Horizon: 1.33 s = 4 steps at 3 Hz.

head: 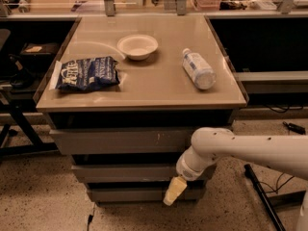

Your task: Open middle drawer

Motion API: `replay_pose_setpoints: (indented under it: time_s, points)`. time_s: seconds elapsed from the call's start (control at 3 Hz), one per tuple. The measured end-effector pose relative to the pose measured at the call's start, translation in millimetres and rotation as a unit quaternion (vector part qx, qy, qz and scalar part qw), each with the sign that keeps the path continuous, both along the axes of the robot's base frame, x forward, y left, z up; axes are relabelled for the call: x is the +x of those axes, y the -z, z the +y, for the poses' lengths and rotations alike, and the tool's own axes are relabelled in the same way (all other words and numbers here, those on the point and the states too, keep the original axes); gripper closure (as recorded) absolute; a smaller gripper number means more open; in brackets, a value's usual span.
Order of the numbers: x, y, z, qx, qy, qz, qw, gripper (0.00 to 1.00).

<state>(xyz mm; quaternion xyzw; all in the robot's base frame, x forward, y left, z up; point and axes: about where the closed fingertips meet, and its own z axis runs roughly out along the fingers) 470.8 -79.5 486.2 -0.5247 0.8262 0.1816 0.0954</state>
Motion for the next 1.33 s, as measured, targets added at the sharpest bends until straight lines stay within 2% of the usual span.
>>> replay_pose_setpoints:
  time_s: [0.67, 1.0, 1.33]
  points:
    - [26.6, 21.1, -13.4, -0.007, 0.025, -0.015, 0.9996, 0.0]
    - [30.2, 31.1, -15.0, -0.008, 0.028, -0.013, 0.9995, 0.0]
    - [22.5, 43.7, -16.5, -0.008, 0.028, 0.0, 0.9996, 0.0]
